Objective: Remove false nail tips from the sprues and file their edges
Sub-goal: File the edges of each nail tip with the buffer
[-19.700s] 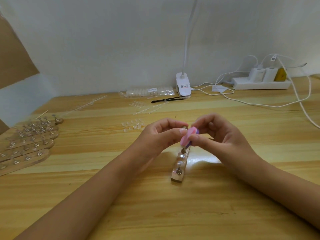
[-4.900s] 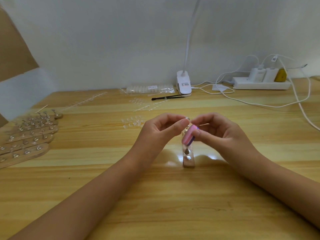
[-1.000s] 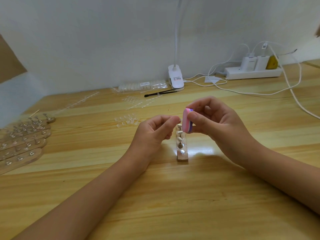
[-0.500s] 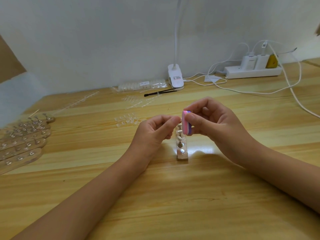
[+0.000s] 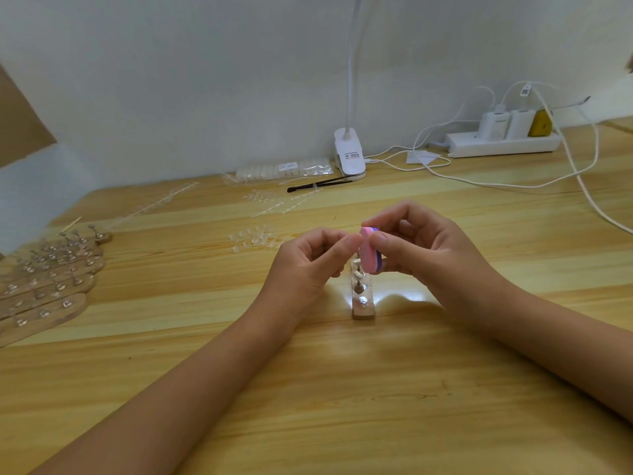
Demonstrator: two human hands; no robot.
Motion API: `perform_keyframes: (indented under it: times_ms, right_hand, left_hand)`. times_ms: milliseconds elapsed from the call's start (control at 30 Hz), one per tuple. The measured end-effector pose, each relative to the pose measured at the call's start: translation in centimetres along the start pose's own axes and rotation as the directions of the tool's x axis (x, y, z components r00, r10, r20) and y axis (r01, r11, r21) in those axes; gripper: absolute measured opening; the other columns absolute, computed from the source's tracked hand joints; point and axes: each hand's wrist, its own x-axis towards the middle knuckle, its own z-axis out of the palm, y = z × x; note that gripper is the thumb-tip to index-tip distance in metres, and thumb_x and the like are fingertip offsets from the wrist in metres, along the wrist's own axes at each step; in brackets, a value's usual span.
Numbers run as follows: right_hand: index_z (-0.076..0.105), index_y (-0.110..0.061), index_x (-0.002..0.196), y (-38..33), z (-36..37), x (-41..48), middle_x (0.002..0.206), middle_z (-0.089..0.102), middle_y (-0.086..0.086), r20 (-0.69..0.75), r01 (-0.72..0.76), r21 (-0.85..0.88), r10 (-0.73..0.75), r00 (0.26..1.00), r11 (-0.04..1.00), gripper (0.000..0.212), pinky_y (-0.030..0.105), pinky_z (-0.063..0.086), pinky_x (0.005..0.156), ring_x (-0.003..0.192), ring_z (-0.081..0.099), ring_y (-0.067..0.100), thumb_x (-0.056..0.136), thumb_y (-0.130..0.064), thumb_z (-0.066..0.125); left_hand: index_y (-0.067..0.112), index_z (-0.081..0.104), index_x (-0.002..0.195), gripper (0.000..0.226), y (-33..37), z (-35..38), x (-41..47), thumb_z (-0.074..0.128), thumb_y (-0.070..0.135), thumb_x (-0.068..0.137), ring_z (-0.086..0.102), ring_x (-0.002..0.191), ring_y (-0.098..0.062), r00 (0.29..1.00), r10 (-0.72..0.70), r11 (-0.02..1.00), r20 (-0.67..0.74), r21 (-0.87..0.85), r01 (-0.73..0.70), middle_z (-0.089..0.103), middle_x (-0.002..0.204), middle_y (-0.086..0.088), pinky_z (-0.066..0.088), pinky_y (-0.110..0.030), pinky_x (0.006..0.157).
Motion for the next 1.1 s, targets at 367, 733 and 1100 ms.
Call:
perform_keyframes:
  times_ms: [367,733,1100]
  right_hand:
    - [0.064,-0.010,0.103,0.24,-0.09,0.12,0.097,0.069,0.019,0.001,0.024,0.011,-0.024,1.000,1.000,0.028,0.030,0.058,0.076,0.085,0.068,0.020,0.076,-0.017,0.069]
    - [0.059,-0.012,0.099,0.58,-0.07,0.11,0.085,0.067,0.003,-0.031,0.088,0.053,-0.086,0.996,0.995,0.028,0.027,0.057,0.071,0.081,0.068,0.017,0.075,-0.018,0.071]
    - [0.058,-0.017,0.099,0.72,-0.38,0.26,0.086,0.067,-0.004,-0.078,0.155,-0.001,-0.155,0.985,0.988,0.027,0.027,0.056,0.074,0.081,0.068,0.017,0.076,-0.019,0.071]
  left_hand:
    - [0.023,0.072,0.083,0.028,0.06,-0.16,-0.01,0.069,0.049,0.075,0.052,0.063,-0.001,1.000,-0.007,1.000,-0.008,-0.030,0.006,0.062,0.065,0.017,0.049,-0.019,0.071]
    - [0.025,0.072,0.085,0.019,-0.28,-0.15,0.19,0.069,0.043,0.081,0.055,0.066,-0.002,0.998,-0.044,0.997,0.039,-0.054,0.046,0.064,0.069,0.016,0.049,-0.019,0.073]
    - [0.017,0.071,0.093,0.022,-0.24,-0.23,0.19,0.064,0.035,0.083,0.055,0.068,-0.002,0.995,-0.057,0.997,0.086,-0.054,0.062,0.062,0.070,0.017,0.048,-0.017,0.069]
